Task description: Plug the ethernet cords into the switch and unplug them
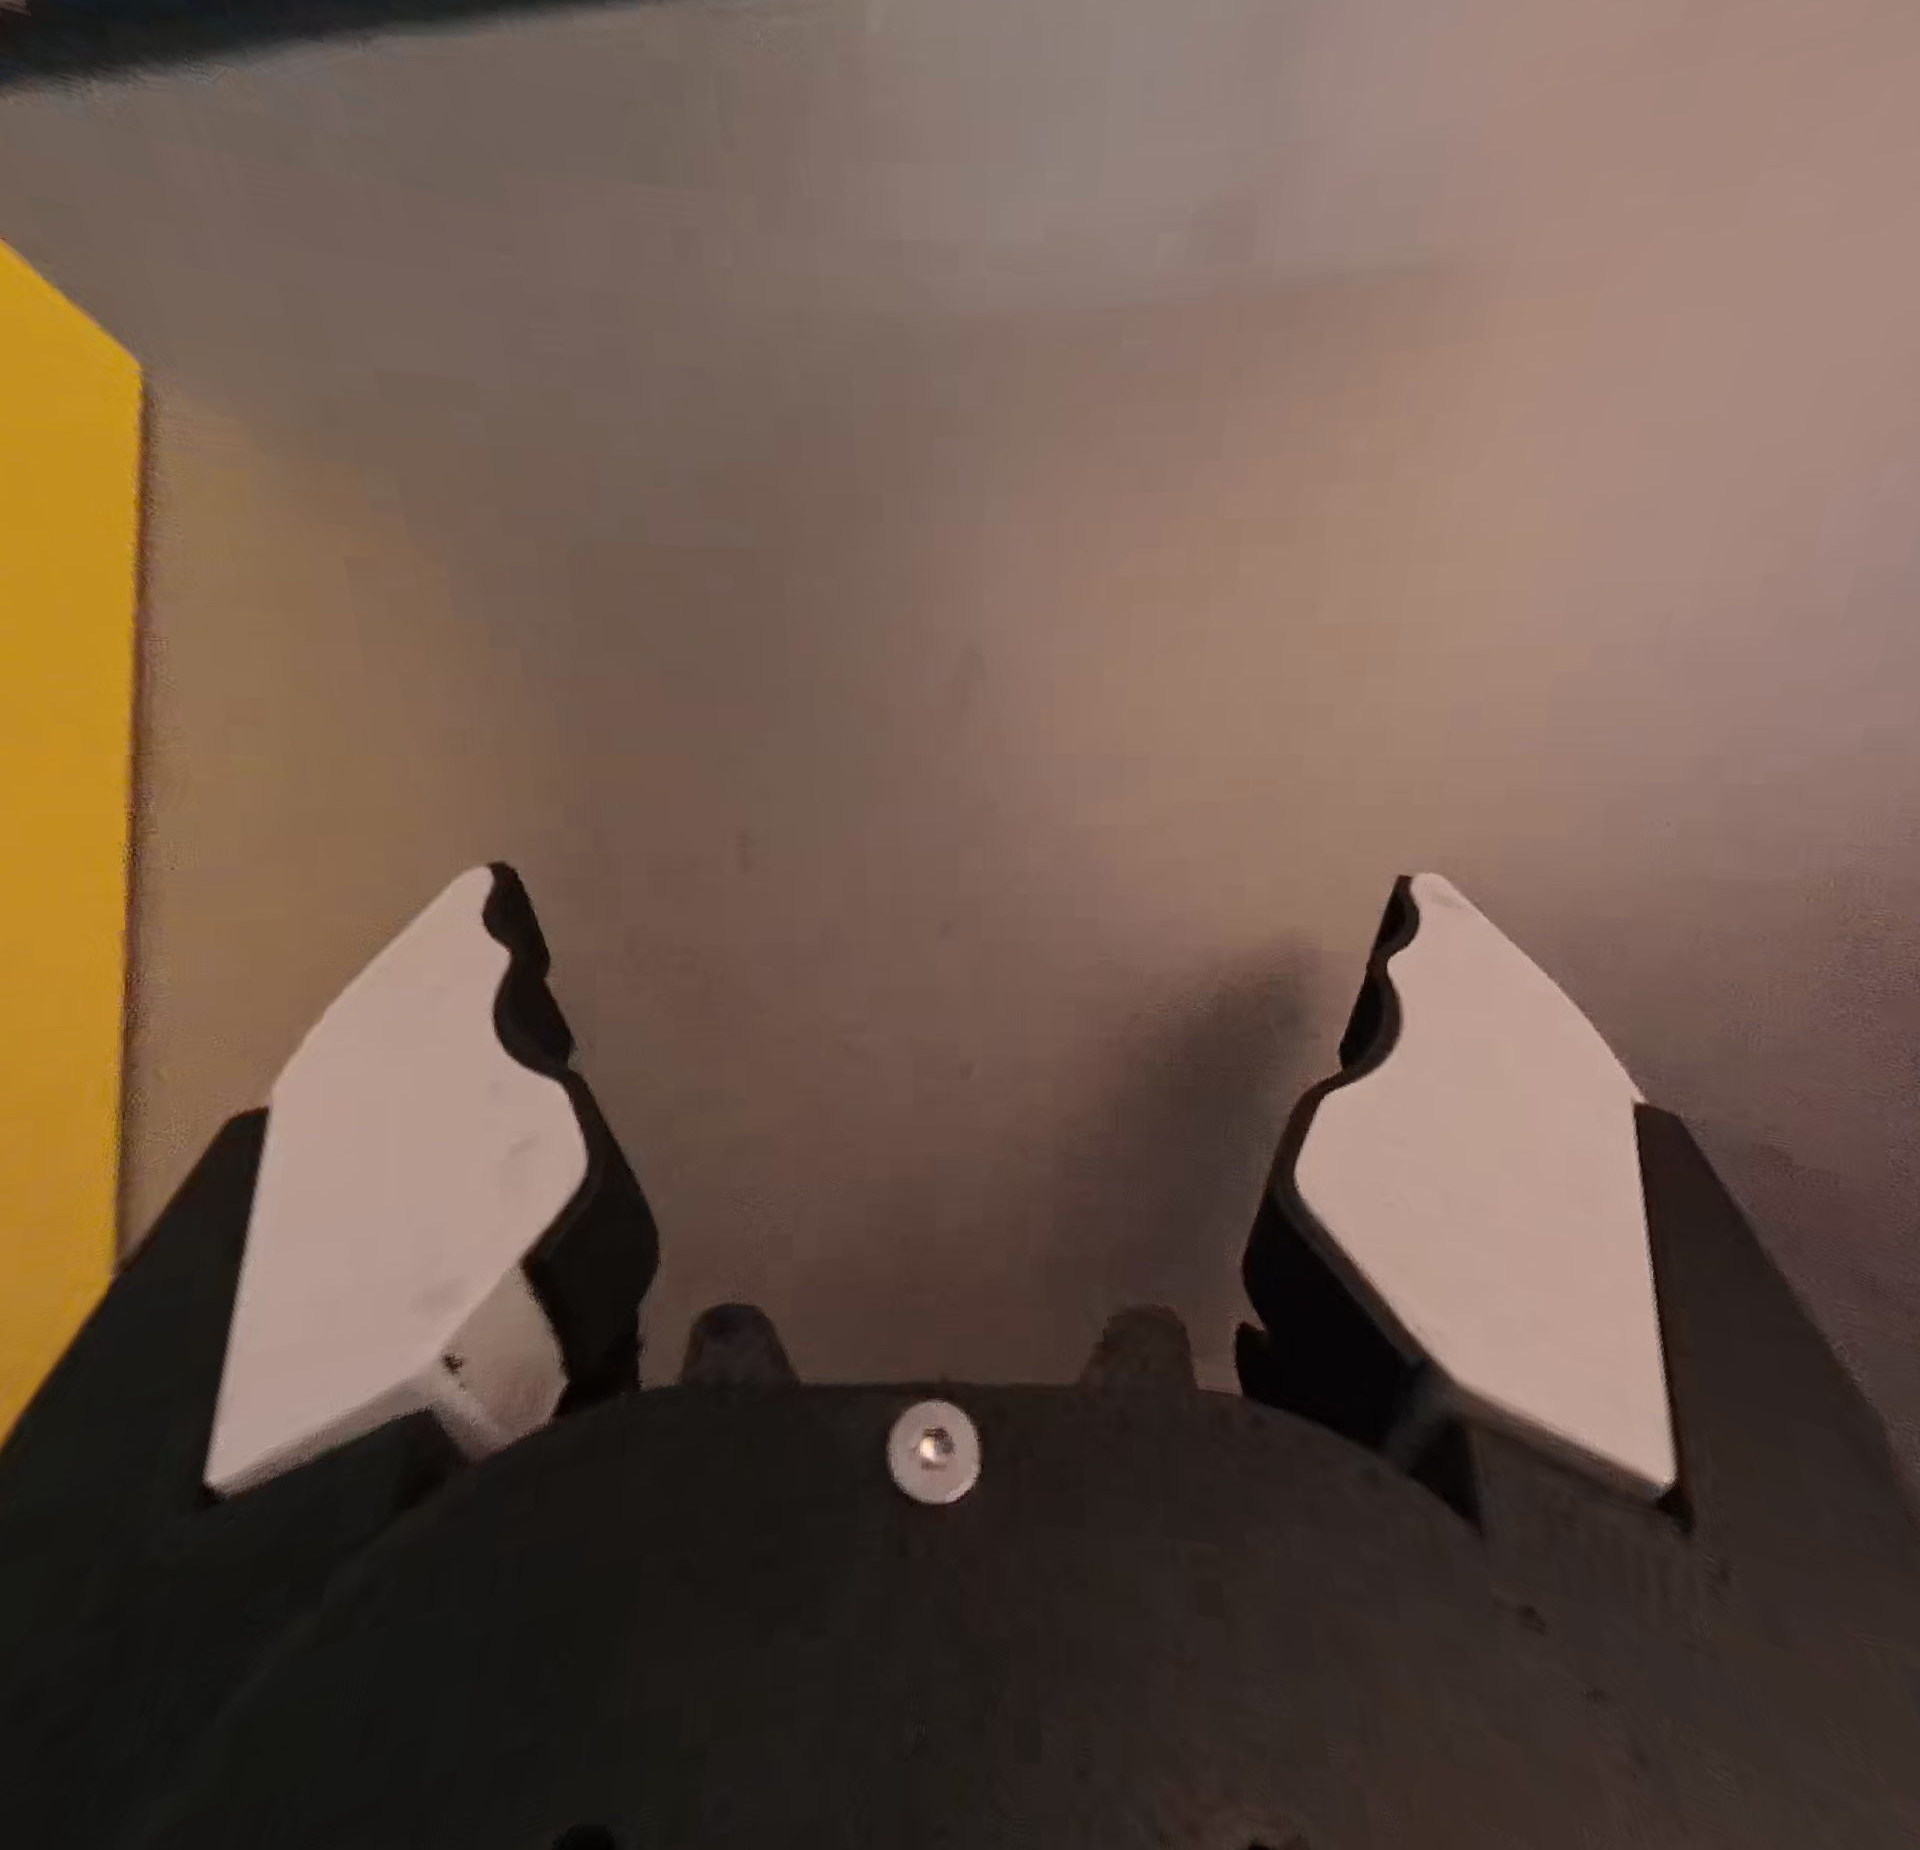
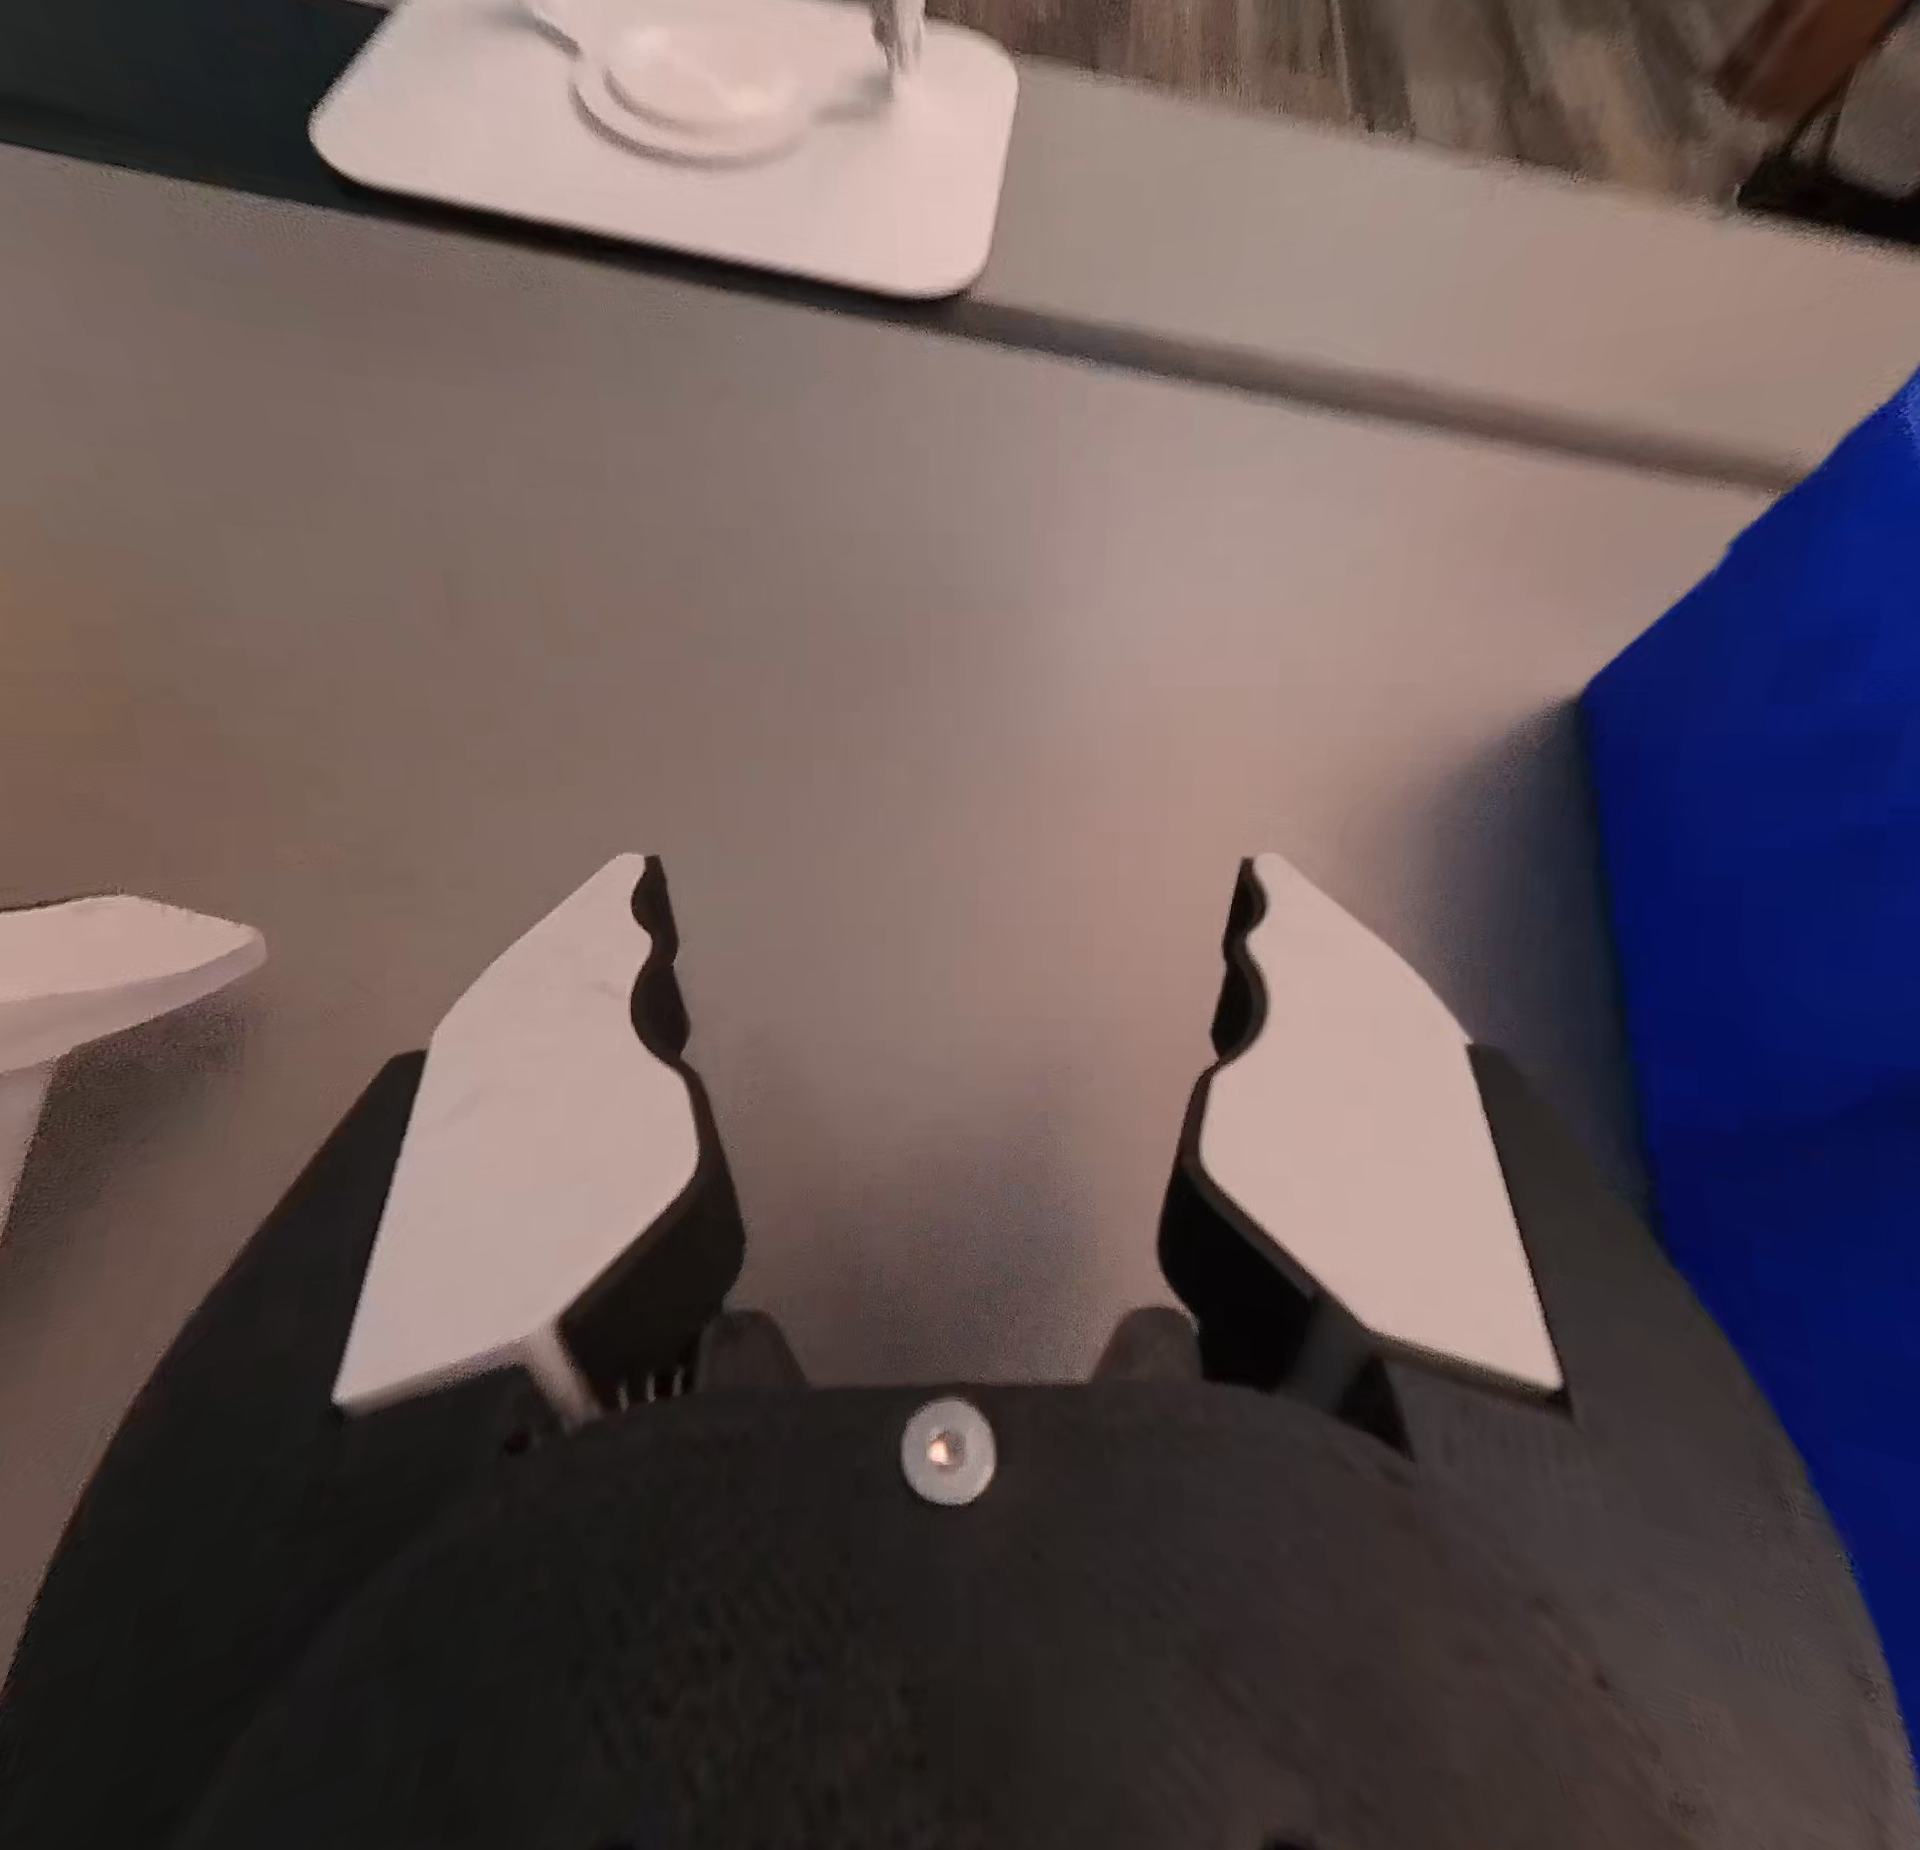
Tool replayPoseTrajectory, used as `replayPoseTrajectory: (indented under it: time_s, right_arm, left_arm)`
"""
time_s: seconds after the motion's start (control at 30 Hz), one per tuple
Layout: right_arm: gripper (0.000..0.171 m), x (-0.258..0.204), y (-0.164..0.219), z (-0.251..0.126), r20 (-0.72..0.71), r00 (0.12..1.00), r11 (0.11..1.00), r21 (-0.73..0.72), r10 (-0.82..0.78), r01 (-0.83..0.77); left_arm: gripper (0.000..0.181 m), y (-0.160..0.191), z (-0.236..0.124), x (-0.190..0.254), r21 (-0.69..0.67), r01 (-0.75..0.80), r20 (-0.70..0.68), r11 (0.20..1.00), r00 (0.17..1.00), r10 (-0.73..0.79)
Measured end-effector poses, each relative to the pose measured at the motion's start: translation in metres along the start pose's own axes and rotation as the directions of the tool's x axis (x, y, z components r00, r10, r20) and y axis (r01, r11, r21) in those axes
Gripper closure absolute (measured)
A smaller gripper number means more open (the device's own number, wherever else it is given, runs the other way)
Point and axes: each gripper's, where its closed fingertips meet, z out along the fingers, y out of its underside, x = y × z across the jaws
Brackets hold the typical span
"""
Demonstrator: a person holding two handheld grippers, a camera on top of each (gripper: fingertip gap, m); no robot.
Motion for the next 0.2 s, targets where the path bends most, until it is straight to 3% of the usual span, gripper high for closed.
replayPoseTrajectory:
  time_s: [0.2]
  right_arm:
    - [0.061,-0.002,0.034,0.032,-0.061,0.996,0.99,-0.126,0.058,-0.065]
  left_arm:
    - [0.037,0.012,0.015,-0.006,-0.009,0.047,0.023,0.999,0.999,-0.047]
